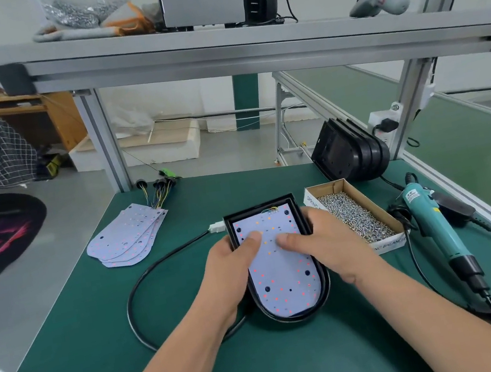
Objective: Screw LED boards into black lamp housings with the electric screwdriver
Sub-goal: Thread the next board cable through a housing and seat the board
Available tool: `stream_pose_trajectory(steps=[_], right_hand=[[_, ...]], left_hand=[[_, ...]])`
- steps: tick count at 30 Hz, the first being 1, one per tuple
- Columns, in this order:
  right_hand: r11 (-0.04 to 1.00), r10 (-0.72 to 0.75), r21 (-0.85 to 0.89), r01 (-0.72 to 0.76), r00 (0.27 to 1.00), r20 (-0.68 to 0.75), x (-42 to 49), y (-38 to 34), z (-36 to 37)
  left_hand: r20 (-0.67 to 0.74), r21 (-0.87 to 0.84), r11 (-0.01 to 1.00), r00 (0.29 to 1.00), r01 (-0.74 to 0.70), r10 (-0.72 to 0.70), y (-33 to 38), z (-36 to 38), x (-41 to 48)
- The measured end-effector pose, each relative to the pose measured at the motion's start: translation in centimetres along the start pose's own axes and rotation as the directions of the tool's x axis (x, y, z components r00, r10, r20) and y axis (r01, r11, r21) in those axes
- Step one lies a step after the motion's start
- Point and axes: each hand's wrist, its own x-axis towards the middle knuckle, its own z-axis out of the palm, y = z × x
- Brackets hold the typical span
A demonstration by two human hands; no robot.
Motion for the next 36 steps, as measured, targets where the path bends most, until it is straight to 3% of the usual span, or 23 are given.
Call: stream_pose_trajectory(steps=[3,7,9,12,15,18,24,29,36], right_hand=[[1.000,-0.008,-0.010,0.008,1.000,-0.013,-0.1,-0.6,0.0],[0.969,0.136,0.224,-0.104,0.981,-0.135,-0.1,-0.9,-0.3],[0.989,0.036,0.147,-0.021,0.994,-0.101,-0.1,-0.8,-0.5],[0.993,-0.110,-0.023,0.112,0.991,0.076,-1.3,-1.3,-0.2],[0.988,-0.068,-0.129,0.088,0.987,0.149,-1.7,-1.0,0.1],[0.992,-0.060,-0.100,0.079,0.982,0.179,-1.2,-0.8,0.3],[0.996,-0.084,-0.032,0.087,0.992,0.092,-0.5,-0.9,0.2],[0.998,0.045,-0.035,-0.045,0.999,0.022,0.7,-0.8,-0.4],[0.927,0.024,-0.375,-0.023,1.000,-0.001,0.1,0.2,-1.7]], left_hand=[[0.016,-0.001,1.000,1.000,0.006,-0.006,0.3,-0.2,-0.2],[0.049,-0.024,0.999,0.998,0.029,-0.028,0.7,-0.4,-0.6],[0.077,-0.076,0.996,0.996,0.046,-0.040,0.8,-0.6,-0.6],[0.162,-0.119,0.990,0.985,0.074,-0.054,0.7,-0.5,-0.8],[0.238,-0.090,0.994,0.970,0.067,-0.044,0.6,-0.3,-1.2],[0.250,-0.066,0.997,0.968,0.050,-0.032,0.7,-0.3,-1.2],[0.231,-0.008,1.000,0.973,0.001,0.001,0.5,-0.2,-1.0],[0.225,0.006,1.000,0.974,-0.012,0.010,0.1,-0.2,-1.0],[0.163,0.157,0.986,0.983,0.060,-0.086,0.1,0.4,-0.9]])
